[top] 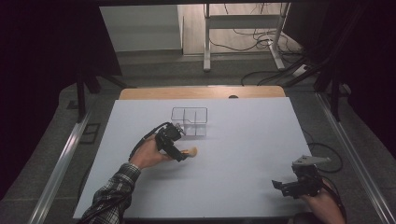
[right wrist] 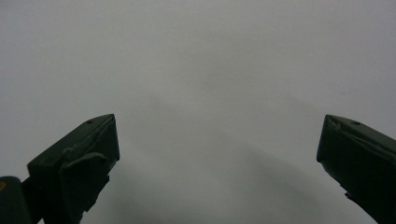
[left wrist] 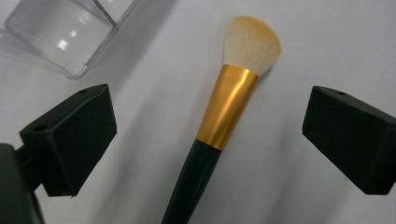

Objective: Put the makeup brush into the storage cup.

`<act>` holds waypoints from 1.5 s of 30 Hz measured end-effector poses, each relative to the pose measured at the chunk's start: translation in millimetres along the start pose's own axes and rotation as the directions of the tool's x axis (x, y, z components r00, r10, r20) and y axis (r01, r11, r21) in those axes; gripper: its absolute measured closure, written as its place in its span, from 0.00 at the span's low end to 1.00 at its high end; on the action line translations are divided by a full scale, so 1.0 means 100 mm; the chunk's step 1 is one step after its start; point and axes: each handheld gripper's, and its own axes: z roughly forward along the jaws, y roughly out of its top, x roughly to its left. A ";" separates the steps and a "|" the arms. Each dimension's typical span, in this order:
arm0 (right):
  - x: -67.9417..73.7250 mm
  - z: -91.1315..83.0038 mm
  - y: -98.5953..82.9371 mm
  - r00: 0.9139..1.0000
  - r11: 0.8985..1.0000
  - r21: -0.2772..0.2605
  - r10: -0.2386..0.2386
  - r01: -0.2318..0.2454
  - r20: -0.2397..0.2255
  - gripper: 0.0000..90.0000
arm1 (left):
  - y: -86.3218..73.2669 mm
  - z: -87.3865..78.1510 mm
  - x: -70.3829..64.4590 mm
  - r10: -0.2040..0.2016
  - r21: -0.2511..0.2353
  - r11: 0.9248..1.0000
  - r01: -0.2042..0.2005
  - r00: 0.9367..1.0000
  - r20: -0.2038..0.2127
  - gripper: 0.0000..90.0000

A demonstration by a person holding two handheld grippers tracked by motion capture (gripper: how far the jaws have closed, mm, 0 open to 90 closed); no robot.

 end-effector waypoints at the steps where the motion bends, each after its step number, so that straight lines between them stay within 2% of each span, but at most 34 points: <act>1: 0.00 0.00 0.00 1.000 1.000 0.000 0.000 0.000 0.000 0.00 | 0.00 0.00 0.00 0.000 0.000 1.000 0.000 1.000 0.000 0.04; 4: 0.00 0.00 0.00 1.000 1.000 0.003 -0.001 0.001 -0.002 0.00 | -0.02 0.07 0.00 0.001 0.024 1.000 -0.001 1.000 0.003 0.06; 10: 0.01 0.02 0.00 1.000 1.000 0.013 -0.017 0.017 -0.003 0.00 | -0.04 0.11 0.02 0.004 0.029 1.000 -0.004 1.000 0.001 0.10; 14: 0.01 0.01 0.00 1.000 1.000 0.012 -0.017 0.017 -0.003 0.00 | -0.05 0.13 0.02 0.012 0.031 0.999 -0.012 1.000 0.010 0.24; 15: 0.01 0.01 0.00 1.000 1.000 0.012 -0.017 0.017 -0.003 0.00 | -0.05 0.13 0.02 0.012 0.032 0.999 -0.012 1.000 0.012 0.24; 16: 0.01 0.01 0.00 1.000 1.000 0.014 -0.015 0.015 -0.002 0.00 | -0.05 0.14 0.02 0.010 0.038 0.999 -0.011 1.000 0.014 0.31; 17: 0.02 0.02 0.00 1.000 1.000 0.015 -0.016 0.016 -0.003 0.00 | -0.05 0.15 0.02 0.012 0.043 0.999 -0.012 1.000 0.014 0.31; 20: 0.02 0.02 -0.01 1.000 1.000 0.020 -0.021 0.021 -0.002 0.00 | -0.06 0.14 0.02 0.015 0.044 0.999 -0.016 1.000 0.011 0.43; 21: 0.02 0.02 -0.01 1.000 1.000 0.020 -0.021 0.021 -0.002 0.00 | -0.06 0.14 0.02 0.015 0.044 0.999 -0.016 1.000 0.011 0.49; 22: 0.02 0.02 -0.01 1.000 1.000 0.021 -0.022 0.022 -0.001 0.00 | -0.06 0.12 0.02 0.020 0.044 0.999 -0.021 1.000 0.017 0.60; 23: 0.02 0.02 -0.01 1.000 1.000 0.021 -0.022 0.022 -0.001 0.00 | -0.06 0.12 0.03 0.026 0.043 0.999 -0.026 0.999 0.019 0.60; 24: 0.02 0.02 -0.01 1.000 1.000 0.024 -0.020 0.020 -0.001 0.00 | -0.06 0.11 0.02 0.036 0.052 0.998 -0.037 0.999 0.027 0.74; 25: 0.02 0.02 -0.01 1.000 1.000 0.024 -0.020 0.020 -0.001 0.00 | -0.06 0.11 0.02 0.036 0.052 0.998 -0.037 0.999 0.027 0.80; 30: 0.03 0.02 -0.01 1.000 0.999 0.026 -0.022 0.022 0.004 0.00 | -0.06 0.10 -0.02 0.049 0.064 0.997 -0.050 0.999 0.007 0.81; 38: 0.02 0.02 -0.01 1.000 0.999 0.027 -0.025 0.025 0.008 0.00 | -0.08 0.09 -0.01 0.047 0.051 0.998 -0.047 0.999 0.013 0.81; 45: 0.02 0.02 -0.01 1.000 0.999 0.023 -0.025 0.025 0.008 0.00 | -0.09 0.02 -0.01 0.030 0.014 0.999 -0.031 0.999 0.010 0.81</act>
